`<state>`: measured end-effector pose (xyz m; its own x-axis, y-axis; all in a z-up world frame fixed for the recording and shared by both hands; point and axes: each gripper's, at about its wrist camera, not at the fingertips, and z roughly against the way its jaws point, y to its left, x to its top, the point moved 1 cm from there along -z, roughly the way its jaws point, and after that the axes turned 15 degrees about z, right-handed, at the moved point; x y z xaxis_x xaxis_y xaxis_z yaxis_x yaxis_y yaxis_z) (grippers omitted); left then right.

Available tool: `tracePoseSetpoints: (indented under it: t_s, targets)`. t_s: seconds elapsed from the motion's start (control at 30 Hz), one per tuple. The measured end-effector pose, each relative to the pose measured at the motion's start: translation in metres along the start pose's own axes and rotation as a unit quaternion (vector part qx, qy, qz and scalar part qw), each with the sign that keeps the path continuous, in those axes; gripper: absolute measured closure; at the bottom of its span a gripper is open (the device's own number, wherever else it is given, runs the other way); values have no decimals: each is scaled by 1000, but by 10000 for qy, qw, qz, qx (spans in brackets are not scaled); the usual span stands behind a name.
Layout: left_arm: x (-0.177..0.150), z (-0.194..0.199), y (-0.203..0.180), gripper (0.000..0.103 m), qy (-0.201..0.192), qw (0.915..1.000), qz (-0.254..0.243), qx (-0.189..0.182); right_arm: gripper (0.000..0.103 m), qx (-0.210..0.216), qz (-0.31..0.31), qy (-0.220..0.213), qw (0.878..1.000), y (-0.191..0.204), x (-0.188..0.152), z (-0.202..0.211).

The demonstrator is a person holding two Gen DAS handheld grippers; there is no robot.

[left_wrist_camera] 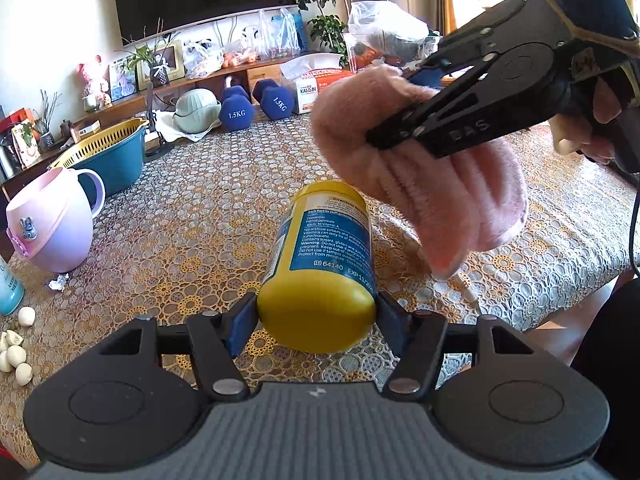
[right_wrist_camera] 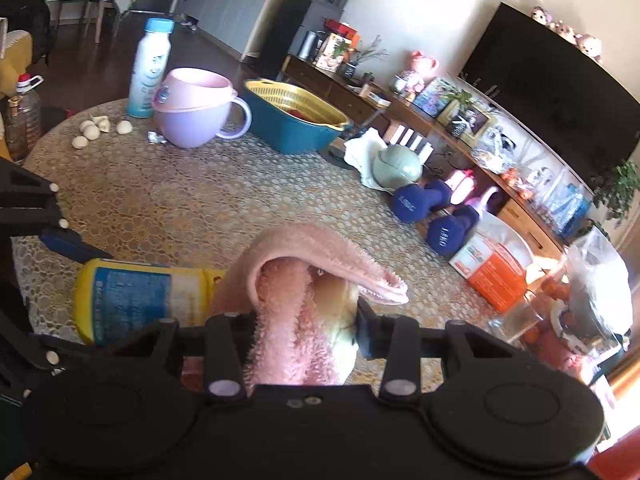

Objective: Clean container
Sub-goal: 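Wipe along the bottle's label with the towel in the right gripper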

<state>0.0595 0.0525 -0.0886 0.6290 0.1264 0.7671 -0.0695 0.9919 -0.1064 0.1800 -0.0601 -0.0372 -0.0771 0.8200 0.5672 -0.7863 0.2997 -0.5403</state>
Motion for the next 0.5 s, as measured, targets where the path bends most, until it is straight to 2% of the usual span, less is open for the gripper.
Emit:
tracePoseSetpoints:
  t_s: [0.17, 0.43, 0.5]
  targets:
    - [8, 5, -3, 40, 63, 9996, 180, -193, 63, 39, 50, -133, 9999, -3, -10, 25]
    - [18, 18, -18, 40, 52, 9985, 160, -514, 63, 877, 261, -946, 9913, 18, 3, 75]
    - [18, 19, -20, 40, 62, 9984, 151, -546, 63, 949, 362, -1013, 9897, 22, 6, 79]
